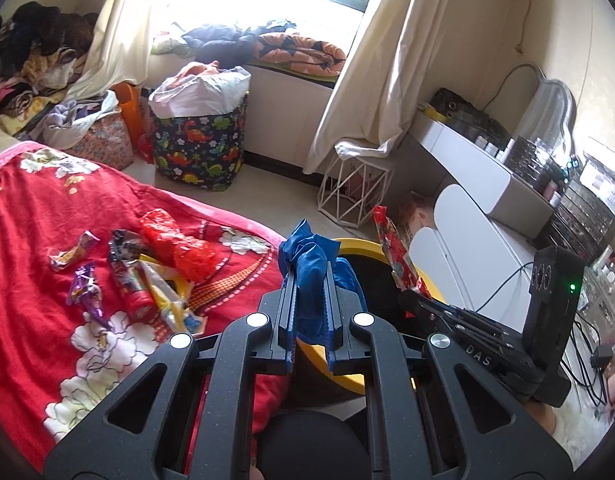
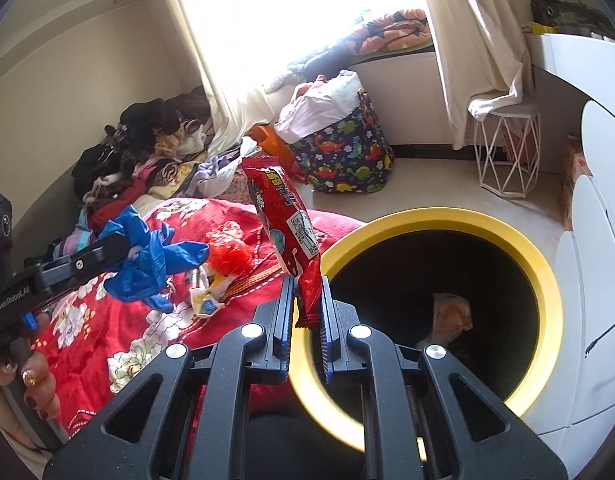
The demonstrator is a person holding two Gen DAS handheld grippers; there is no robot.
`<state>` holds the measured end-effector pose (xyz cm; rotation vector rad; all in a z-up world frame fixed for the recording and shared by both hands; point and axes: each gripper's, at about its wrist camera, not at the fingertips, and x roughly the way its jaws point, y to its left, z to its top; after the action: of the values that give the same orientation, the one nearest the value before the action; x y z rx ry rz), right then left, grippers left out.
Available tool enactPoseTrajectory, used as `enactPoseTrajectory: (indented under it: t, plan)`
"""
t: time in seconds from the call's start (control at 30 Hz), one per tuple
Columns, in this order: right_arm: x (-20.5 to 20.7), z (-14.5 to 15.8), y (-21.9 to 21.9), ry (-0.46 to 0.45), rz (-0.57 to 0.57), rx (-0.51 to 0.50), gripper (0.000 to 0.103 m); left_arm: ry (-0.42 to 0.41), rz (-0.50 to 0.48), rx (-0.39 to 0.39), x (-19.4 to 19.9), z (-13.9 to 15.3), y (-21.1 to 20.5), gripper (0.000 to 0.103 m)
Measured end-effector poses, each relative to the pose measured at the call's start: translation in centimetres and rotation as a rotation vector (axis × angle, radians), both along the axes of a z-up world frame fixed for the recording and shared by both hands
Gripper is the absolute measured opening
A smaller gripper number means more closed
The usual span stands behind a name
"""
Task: Collect trash
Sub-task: 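Carry the blue bag and red snack packet over the yellow-rimmed bin, then open both grippers above the bin to drop the blue bag and packet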
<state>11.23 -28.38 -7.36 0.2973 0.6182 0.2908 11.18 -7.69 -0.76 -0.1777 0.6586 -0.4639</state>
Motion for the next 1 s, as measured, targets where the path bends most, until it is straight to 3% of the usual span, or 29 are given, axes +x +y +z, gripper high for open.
enactPoseTrajectory:
  t: [1.0]
  plan:
    - [0.8,-2.5,-4.7,0.079,-0.162,0.015,0.012,0.030,-0.115,0.037,0.9,-2.0,-5.6,0.006]
